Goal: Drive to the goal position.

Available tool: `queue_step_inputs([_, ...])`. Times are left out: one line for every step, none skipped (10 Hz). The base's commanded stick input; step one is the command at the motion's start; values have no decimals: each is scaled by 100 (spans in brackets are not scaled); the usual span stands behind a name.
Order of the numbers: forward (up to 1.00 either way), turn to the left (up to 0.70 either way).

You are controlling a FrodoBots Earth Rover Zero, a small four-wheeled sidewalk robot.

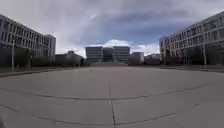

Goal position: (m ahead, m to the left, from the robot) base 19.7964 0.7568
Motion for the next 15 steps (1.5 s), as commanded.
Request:
queue_step_inputs([85,0])
queue_step_inputs([85,0])
queue_step_inputs([85,0])
queue_step_inputs([85,0])
queue_step_inputs([85,0])
queue_step_inputs([85,0])
queue_step_inputs([85,0])
queue_step_inputs([85,0])
queue_step_inputs([85,0])
queue_step_inputs([85,0])
queue_step_inputs([85,0])
queue_step_inputs([85,0])
queue_step_inputs([85,0])
queue_step_inputs([85,0])
queue_step_inputs([85,0])
